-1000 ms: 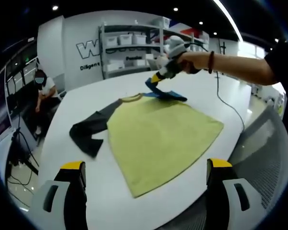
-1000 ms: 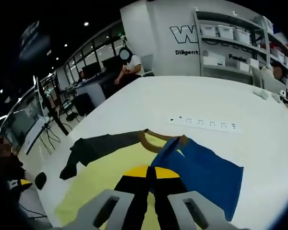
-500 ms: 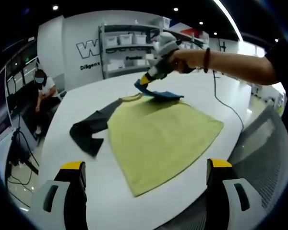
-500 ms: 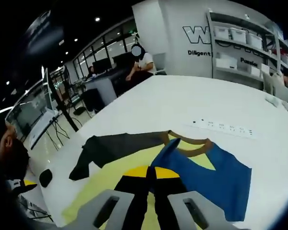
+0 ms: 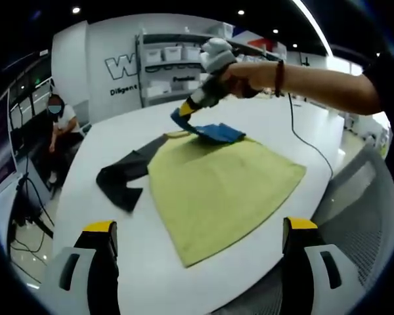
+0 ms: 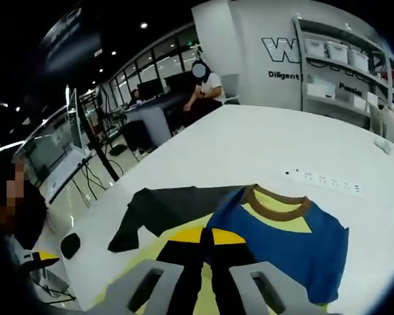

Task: Fold the garment on the visible template until the final outline fits inside the template.

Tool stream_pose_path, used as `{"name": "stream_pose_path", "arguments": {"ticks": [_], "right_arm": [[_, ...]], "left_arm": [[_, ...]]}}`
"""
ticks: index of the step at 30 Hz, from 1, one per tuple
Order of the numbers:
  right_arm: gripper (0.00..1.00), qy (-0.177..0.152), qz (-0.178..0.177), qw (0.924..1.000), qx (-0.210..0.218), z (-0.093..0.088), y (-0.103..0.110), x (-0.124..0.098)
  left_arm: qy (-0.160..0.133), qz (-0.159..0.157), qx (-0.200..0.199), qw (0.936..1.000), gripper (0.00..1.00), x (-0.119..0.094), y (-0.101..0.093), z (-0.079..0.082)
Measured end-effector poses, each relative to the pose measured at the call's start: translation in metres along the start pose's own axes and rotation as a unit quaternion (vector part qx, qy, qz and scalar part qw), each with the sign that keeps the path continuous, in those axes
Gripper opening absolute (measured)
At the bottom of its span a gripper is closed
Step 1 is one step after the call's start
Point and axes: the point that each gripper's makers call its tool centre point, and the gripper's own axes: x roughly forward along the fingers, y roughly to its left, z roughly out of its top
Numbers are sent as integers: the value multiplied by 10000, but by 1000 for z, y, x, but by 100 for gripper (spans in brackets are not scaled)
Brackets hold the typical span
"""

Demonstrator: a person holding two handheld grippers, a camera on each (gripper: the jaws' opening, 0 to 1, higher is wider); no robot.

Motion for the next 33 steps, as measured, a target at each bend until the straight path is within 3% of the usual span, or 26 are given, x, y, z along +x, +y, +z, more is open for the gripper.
{"name": "stream_pose_path", "arguments": {"ticks": [17,29,33], "right_arm": [[0,111,234,9987,-438,-23,35,15],[0,332,234,9950,-914,-53,42,40],[0,320,360,9960,-754,-58,46,49]], "left_arm": [[-21,94,-73,9999,99,-3,3,-2],[-16,197,-182,9996,99,-7,8,-7],[3,238,-216,9995,99,-9,9,-9]]}}
